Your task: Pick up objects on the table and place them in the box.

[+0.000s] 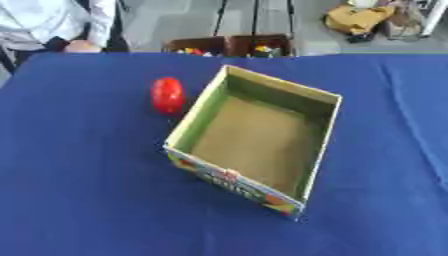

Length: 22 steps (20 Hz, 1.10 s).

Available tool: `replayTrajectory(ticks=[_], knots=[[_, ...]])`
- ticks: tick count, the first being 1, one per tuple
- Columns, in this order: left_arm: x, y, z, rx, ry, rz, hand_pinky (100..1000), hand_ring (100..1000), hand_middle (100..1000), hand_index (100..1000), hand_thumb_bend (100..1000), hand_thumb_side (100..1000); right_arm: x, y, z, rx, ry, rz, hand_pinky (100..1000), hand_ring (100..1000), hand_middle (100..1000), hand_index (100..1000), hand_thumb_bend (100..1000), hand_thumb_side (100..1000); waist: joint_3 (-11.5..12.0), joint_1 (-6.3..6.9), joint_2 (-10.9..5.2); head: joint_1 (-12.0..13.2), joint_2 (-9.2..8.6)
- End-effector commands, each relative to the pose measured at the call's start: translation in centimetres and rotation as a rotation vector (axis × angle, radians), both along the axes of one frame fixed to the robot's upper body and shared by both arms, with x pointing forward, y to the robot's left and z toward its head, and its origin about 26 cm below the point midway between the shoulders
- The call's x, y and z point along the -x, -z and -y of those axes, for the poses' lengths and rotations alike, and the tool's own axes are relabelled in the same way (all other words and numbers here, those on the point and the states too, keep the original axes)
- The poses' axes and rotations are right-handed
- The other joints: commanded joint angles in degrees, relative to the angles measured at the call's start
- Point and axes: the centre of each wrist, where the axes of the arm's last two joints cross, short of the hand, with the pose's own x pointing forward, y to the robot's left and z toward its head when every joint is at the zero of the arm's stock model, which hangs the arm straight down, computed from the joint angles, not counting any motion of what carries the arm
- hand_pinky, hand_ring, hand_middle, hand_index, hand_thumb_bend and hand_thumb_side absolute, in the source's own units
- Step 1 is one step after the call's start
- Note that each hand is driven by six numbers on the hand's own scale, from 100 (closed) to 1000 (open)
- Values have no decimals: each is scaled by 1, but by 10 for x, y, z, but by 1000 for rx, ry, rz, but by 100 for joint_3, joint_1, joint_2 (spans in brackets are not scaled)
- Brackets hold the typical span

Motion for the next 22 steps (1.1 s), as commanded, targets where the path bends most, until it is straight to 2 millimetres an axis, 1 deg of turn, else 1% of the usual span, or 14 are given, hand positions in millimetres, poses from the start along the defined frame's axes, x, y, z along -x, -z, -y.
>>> replayTrajectory(ticks=[1,7,9,12,16,22], knots=[[2,-8,0,-9,5,28,643,855,762,938,100,921,2,-7,0,15,-5,23,730,798,664,810,100,829,2,72,-19,17,-96],[2,-8,-1,-9,2,27,643,856,765,941,100,920,2,-7,0,14,-4,22,730,799,664,810,100,830,-6,67,-19,34,-120],[3,-9,-5,-35,-12,29,641,858,780,950,100,921,3,-6,1,16,-3,21,730,798,664,810,100,828,-8,72,-27,39,-123],[8,-11,-17,-127,-60,27,638,866,802,970,100,922,3,-6,2,23,0,17,730,799,664,810,100,828,-5,108,-50,33,-97],[13,-22,-34,-269,-147,-1,636,880,824,989,100,911,4,-5,3,35,6,8,731,800,663,810,100,828,-3,174,-80,-4,-69],[16,-42,-43,-496,-245,-77,628,890,852,1000,100,900,4,-4,3,49,6,-2,732,801,663,811,100,827,-67,230,-88,7,-42]])
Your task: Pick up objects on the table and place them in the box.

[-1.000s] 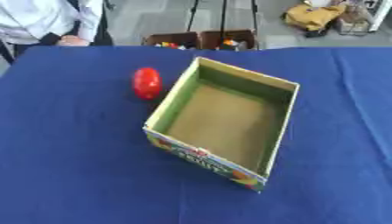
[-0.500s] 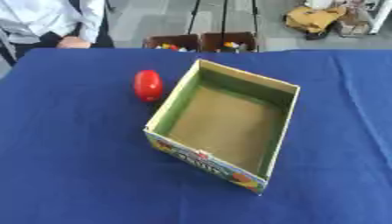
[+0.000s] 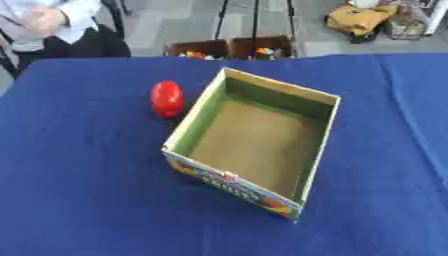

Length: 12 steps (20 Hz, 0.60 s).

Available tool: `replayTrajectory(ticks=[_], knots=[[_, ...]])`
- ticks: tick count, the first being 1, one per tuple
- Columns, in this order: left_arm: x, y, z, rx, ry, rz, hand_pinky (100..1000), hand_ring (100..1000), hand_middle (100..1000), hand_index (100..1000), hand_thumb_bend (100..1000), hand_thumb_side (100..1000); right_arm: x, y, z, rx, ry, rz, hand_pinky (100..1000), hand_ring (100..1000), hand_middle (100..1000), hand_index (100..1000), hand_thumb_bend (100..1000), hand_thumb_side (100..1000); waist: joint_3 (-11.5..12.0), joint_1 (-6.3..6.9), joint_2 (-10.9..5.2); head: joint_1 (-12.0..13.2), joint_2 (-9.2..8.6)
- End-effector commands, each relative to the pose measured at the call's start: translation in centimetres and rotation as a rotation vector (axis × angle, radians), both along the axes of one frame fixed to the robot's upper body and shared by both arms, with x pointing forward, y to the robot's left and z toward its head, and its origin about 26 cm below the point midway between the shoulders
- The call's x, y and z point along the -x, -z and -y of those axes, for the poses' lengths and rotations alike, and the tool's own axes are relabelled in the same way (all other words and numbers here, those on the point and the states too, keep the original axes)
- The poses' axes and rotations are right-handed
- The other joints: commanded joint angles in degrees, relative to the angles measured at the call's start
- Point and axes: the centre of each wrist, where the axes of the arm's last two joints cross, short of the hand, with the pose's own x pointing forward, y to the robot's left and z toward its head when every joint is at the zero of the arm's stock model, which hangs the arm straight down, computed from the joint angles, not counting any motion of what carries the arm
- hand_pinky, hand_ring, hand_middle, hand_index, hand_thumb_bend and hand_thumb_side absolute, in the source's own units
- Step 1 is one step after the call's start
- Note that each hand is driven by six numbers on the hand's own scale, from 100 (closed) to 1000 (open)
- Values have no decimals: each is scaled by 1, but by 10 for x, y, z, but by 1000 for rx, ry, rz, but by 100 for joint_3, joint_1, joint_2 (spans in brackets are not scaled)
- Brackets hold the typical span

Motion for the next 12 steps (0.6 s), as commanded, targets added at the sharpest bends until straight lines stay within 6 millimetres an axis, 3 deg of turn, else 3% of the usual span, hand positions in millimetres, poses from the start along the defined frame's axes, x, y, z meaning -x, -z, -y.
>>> replayTrajectory(ticks=[1,9,12], knots=[[5,-20,-5,-156,-58,-23,625,891,856,1000,100,901,3,-8,1,43,3,17,732,801,662,811,100,827,-31,90,-85,19,1],[-14,-36,-19,-471,-231,-228,625,900,883,1000,107,878,1,-7,-4,58,-19,6,734,804,660,812,100,826,-239,122,-66,179,9],[-25,-48,-27,-579,-318,-297,628,900,894,1000,100,820,0,-7,-6,62,-33,1,736,805,659,812,100,830,-346,127,-62,265,3]])
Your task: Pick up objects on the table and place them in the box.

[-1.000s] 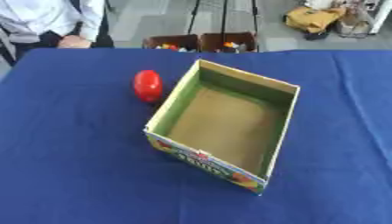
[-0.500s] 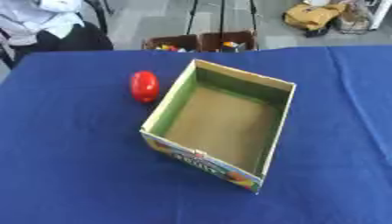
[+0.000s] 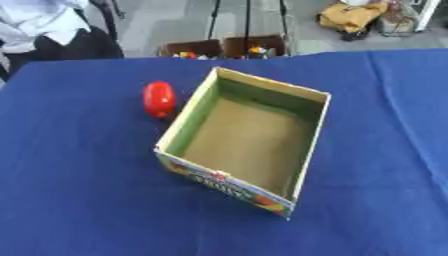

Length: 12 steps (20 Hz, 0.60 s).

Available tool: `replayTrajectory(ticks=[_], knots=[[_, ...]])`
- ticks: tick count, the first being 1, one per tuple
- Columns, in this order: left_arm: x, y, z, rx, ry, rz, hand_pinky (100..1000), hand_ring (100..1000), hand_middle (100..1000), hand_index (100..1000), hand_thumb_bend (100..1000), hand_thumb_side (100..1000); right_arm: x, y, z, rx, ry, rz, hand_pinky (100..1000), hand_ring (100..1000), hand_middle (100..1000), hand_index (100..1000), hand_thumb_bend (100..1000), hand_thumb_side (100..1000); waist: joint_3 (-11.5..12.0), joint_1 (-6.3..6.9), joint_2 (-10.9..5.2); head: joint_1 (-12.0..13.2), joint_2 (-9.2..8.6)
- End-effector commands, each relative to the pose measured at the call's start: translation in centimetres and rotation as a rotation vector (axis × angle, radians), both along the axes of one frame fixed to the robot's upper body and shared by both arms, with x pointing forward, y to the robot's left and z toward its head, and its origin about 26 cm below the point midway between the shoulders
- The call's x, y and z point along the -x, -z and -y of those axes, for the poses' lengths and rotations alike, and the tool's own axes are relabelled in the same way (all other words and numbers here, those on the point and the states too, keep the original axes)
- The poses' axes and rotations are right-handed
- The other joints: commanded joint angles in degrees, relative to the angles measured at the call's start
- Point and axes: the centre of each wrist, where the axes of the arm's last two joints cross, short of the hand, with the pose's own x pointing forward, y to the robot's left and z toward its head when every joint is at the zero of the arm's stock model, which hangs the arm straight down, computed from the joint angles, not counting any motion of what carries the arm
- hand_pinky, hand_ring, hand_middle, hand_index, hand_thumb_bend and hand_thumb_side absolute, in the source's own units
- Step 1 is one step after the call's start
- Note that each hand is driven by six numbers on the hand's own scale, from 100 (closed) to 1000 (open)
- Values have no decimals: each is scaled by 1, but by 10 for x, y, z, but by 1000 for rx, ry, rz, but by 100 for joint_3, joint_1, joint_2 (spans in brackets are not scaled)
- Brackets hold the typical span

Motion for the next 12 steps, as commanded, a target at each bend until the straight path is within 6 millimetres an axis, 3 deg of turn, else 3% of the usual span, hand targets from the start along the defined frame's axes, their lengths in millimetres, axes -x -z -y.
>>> replayTrajectory(ticks=[1,7,12], knots=[[-7,-21,-13,-151,-108,-48,634,902,899,1000,113,850,2,-9,-2,31,-15,18,736,806,659,812,100,828,-61,94,-60,106,-3],[-28,-46,-40,-323,-171,-202,696,925,935,1000,180,867,0,-8,-7,41,-44,6,738,809,657,813,100,829,-234,119,-47,267,-16],[-50,-48,-45,-365,-183,-258,714,930,947,1000,243,873,-1,-8,-10,48,-66,4,739,810,656,813,100,828,-331,115,-22,372,-49]])
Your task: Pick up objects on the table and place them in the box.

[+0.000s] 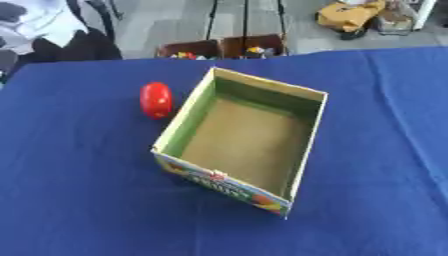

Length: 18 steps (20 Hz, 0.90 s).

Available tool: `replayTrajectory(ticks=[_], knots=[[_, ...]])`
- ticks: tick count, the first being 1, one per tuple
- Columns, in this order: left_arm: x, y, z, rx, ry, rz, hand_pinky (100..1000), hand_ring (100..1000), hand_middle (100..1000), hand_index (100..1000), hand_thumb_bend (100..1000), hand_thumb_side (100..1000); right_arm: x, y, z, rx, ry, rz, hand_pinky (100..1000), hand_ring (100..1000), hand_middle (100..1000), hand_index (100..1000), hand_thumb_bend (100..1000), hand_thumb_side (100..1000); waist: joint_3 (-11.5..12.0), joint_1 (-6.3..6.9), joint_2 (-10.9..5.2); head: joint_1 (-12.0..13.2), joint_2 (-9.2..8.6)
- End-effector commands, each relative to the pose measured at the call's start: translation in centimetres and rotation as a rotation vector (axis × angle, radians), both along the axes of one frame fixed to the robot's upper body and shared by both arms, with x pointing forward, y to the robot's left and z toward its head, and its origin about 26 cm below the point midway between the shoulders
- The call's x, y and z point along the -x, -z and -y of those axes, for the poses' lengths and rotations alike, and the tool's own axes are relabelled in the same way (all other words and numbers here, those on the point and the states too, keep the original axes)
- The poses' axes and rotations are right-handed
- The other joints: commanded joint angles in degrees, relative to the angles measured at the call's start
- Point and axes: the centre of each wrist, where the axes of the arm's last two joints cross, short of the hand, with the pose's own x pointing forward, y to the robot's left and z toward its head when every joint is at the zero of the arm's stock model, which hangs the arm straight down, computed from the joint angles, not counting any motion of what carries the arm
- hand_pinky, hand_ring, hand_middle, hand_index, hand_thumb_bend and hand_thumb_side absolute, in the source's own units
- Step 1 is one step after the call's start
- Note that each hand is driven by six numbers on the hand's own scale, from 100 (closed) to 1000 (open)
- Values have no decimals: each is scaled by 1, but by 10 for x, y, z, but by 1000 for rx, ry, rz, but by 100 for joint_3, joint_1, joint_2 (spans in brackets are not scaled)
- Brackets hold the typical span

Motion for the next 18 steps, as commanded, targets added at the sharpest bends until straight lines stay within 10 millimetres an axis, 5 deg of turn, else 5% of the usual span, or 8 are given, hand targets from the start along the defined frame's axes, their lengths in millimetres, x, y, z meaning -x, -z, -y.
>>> replayTrajectory(ticks=[1,8,9,12,18], knots=[[-9,-7,-9,-52,-41,-26,716,931,949,1000,257,865,1,-8,-3,17,-23,22,740,810,656,813,100,829,-31,74,-14,82,-61],[-32,1,-15,-89,-102,-77,729,936,957,1000,304,854,0,-8,-7,22,-46,16,741,813,655,814,100,832,-99,76,26,150,-124],[-34,3,-14,-91,-105,-86,788,964,988,1000,430,919,0,-9,-8,22,-51,17,744,815,654,815,100,834,-122,79,47,181,-152],[-48,7,-5,-93,-133,-130,804,970,996,1000,544,975,-1,-9,-11,26,-65,16,745,817,653,815,100,837,-177,87,90,260,-214],[-67,14,17,-113,-126,-126,833,994,1000,1000,626,991,-3,-10,-15,27,-83,13,749,821,651,817,100,844,-246,101,168,346,-282]])
